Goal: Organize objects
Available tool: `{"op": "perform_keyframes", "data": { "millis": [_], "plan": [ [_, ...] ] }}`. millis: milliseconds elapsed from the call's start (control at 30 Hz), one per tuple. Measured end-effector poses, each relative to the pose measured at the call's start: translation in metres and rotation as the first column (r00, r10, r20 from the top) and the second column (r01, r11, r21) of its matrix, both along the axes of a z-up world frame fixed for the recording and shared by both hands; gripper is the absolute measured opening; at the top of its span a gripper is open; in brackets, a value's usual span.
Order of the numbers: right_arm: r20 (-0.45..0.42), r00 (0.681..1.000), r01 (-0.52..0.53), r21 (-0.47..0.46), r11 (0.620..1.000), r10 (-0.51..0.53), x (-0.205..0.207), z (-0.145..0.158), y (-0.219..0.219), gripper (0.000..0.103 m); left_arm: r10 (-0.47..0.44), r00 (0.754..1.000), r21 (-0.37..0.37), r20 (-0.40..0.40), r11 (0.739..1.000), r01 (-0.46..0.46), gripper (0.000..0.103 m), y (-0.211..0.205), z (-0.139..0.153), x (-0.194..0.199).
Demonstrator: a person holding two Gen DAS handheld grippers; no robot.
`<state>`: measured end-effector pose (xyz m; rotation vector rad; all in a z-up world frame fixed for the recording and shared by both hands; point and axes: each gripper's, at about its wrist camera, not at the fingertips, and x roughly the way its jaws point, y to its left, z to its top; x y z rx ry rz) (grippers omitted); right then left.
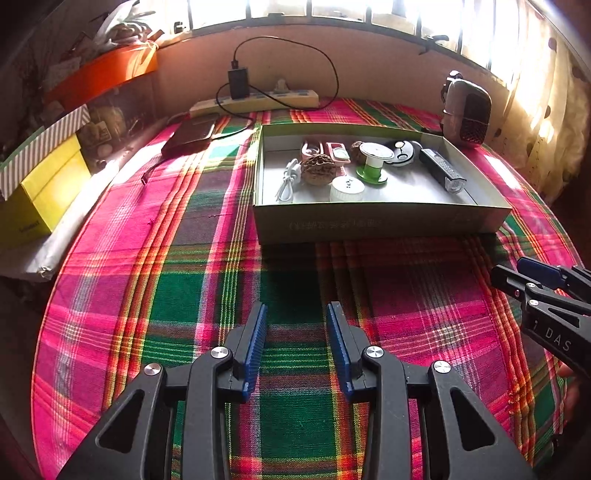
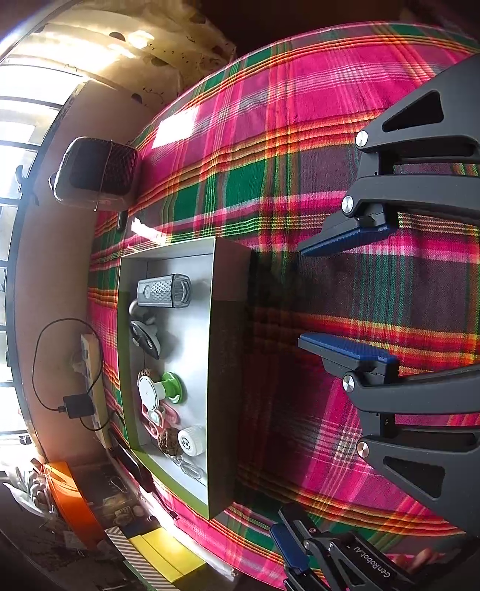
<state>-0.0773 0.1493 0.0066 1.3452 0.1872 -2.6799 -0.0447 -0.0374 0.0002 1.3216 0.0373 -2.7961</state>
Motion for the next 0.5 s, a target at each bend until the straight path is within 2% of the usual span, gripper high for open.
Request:
{"op": "perform_keyframes", "data": {
  "millis": [67,133,500],
  "plan": [
    [0.008,1.000,0.006,-0.010,1.000,-0.005,0.000,-0.001,0.003,0.047,0.001,1.000,-0.011,-0.005,1.000,-0.002,0.032,0.001,0.000,0.001],
    [0.013,1.000,0.016,-0.008,1.000,-0.016,-0.001,-0.002,0.006,0.055,0.001,1.000,-0.012,-0.005,1.000,-0.002,0.032,0.001,0.000,0.001],
    [0.006,1.000,0.013,-0.044,0.999,-0.012,0.002,-0.003,0.013,0.057,0.012,1.000,-0.001,-0.006,1.000,-0.012,0.032,0.000,0.000,0.000]
  ]
}}
